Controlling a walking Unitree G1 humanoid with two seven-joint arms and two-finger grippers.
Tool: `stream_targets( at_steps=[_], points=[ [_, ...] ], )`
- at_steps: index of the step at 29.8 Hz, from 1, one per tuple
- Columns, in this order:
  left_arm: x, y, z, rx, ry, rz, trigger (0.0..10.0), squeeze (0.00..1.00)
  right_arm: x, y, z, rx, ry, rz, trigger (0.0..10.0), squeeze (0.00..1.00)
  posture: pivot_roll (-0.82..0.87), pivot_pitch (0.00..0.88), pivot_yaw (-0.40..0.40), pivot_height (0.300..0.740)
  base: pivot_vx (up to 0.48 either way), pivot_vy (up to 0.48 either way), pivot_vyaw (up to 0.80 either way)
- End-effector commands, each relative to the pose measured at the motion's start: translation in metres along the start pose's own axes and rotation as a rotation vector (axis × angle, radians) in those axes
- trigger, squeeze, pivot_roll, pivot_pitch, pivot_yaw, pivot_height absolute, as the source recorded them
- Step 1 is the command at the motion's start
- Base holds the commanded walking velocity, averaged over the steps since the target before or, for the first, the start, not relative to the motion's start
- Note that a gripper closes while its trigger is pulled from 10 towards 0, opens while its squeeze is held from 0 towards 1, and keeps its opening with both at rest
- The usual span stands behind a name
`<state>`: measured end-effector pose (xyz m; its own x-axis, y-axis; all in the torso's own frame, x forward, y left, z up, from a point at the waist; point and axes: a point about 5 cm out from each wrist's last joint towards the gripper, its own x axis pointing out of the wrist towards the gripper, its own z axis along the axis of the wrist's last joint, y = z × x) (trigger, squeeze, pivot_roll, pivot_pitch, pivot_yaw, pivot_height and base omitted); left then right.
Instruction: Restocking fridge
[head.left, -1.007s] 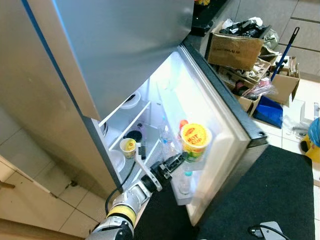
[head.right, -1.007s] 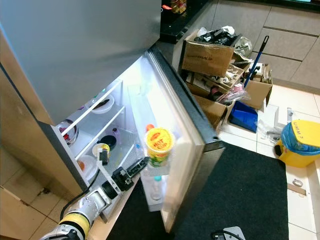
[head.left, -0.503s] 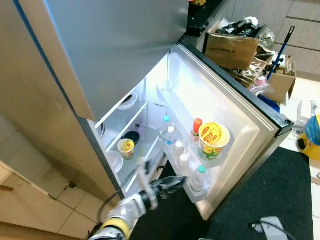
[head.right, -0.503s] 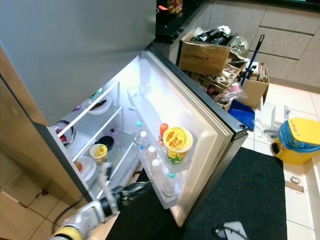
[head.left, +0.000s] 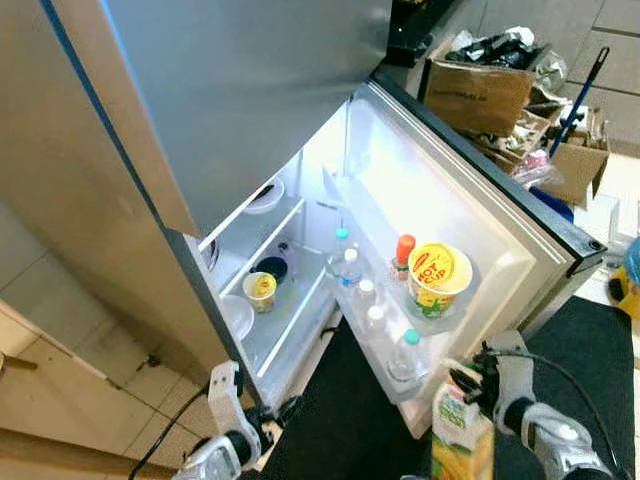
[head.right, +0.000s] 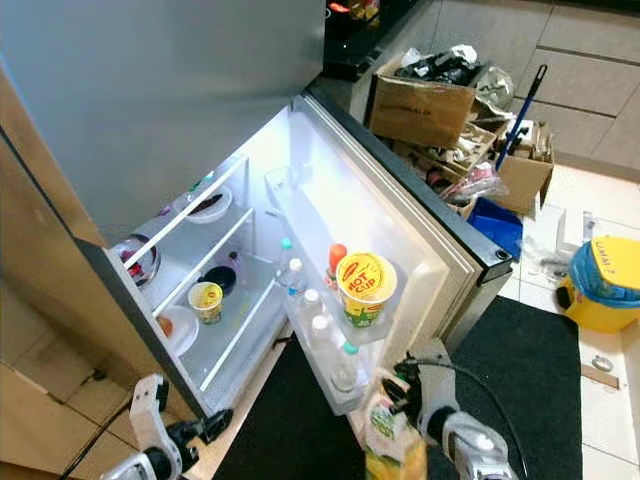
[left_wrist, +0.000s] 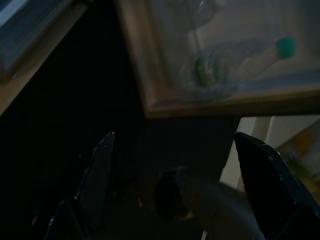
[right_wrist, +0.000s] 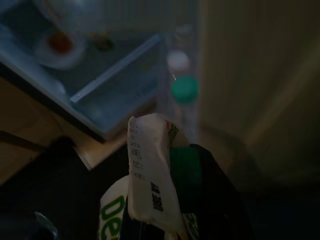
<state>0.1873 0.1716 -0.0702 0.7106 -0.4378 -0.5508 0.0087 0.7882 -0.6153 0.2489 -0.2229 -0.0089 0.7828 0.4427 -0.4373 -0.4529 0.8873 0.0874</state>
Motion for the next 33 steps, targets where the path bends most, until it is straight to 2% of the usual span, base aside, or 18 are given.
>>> stream_targets(
  at_steps=[1,3,5,6,7,9,12,14,15,19,20,23,26,28,29,30,33],
  points=[
    [-0.011,0.013,-0.01,0.012,0.042,0.065,10.0,0.0,0.007,-0.006,0.031,-0.099,-0.105,0.01,10.0,0.0,-0.05,0.035,0.005,0.74,0.0,0.0,0.0],
    [-0.014,0.015,-0.016,0.012,0.058,0.084,10.0,0.0,0.008,-0.013,0.045,-0.158,-0.138,-0.036,10.0,0.0,-0.05,0.035,0.005,0.74,0.0,0.0,0.0],
    [-0.015,0.016,-0.017,0.013,0.061,0.09,10.0,0.0,0.008,-0.016,0.048,-0.167,-0.144,-0.05,10.0,0.0,-0.05,0.035,0.005,0.74,0.0,0.0,0.0],
    [-0.017,0.018,-0.022,0.015,0.072,0.106,10.0,0.0,0.004,-0.029,0.054,-0.245,-0.118,-0.154,10.0,0.0,-0.05,0.035,0.001,0.74,0.0,0.0,0.0],
    [-0.017,0.018,-0.022,0.015,0.072,0.106,10.0,0.0,0.004,-0.029,0.054,-0.245,-0.118,-0.154,10.0,0.0,-0.05,0.035,0.001,0.74,0.0,0.0,0.0],
    [-0.019,0.019,-0.025,0.015,0.081,0.116,10.0,0.0,-0.004,-0.048,0.064,-0.307,-0.11,-0.302,10.0,0.0,-0.05,0.035,0.001,0.74,0.0,0.0,0.0],
    [-0.02,0.02,-0.026,0.016,0.083,0.121,10.0,0.0,-0.025,-0.078,0.076,-0.348,-0.117,-0.52,10.0,0.0,-0.04,0.034,0.001,0.74,0.0,0.0,0.0],
    [-0.02,0.02,-0.026,0.019,0.085,0.121,10.0,0.0,-0.038,-0.091,0.08,-0.361,-0.114,-0.612,10.0,0.0,-0.04,0.035,0.002,0.74,0.0,0.0,0.0],
    [-0.02,0.02,-0.026,0.019,0.085,0.121,10.0,0.0,-0.038,-0.091,0.08,-0.361,-0.114,-0.612,10.0,0.0,-0.04,0.035,0.002,0.74,0.0,0.0,0.0],
    [-0.02,0.02,-0.026,0.028,0.087,0.118,10.0,0.0,-0.08,-0.127,0.09,-0.388,-0.111,-0.886,10.0,0.0,-0.04,0.035,0.001,0.74,0.0,0.0,0.0],
    [-0.02,0.02,-0.026,0.028,0.087,0.118,10.0,0.0,-0.08,-0.127,0.09,-0.388,-0.111,-0.886,10.0,0.0,-0.04,0.035,0.001,0.74,0.0,0.0,0.0],
    [-0.019,0.019,-0.026,0.034,0.091,0.115,10.0,0.0,-0.096,-0.136,0.087,-0.375,-0.098,-0.951,10.0,0.0,-0.04,0.034,0.002,0.74,0.0,0.0,0.0],
    [-0.019,0.019,-0.026,0.037,0.093,0.114,10.0,0.0,-0.099,-0.137,0.081,-0.356,-0.082,-0.955,10.0,0.0,-0.04,0.034,0.002,0.74,0.0,0.0,0.0],
    [-0.018,0.017,-0.028,0.04,0.097,0.113,10.0,0.0,-0.096,-0.13,0.062,-0.299,-0.044,-0.953,10.0,0.0,-0.04,0.034,0.002,0.74,0.0,0.0,0.0],
    [-0.017,0.016,-0.029,0.056,0.106,0.111,10.0,0.0,-0.09,-0.118,0.033,-0.234,0.029,-0.922,10.0,0.0,-0.05,0.031,-0.001,0.74,0.0,0.0,0.0],
    [-0.017,0.016,-0.029,0.062,0.108,0.11,10.0,0.0,-0.088,-0.112,0.022,-0.218,0.066,-0.909,10.0,0.0,-0.05,0.029,0.0,0.74,0.0,0.0,0.0],
    [-0.017,0.016,-0.03,0.073,0.11,0.114,10.0,0.0,-0.085,-0.102,0.003,-0.182,0.124,-0.883,10.0,0.0,-0.05,0.029,0.0,0.74,0.0,0.0,0.0]
  ],
)
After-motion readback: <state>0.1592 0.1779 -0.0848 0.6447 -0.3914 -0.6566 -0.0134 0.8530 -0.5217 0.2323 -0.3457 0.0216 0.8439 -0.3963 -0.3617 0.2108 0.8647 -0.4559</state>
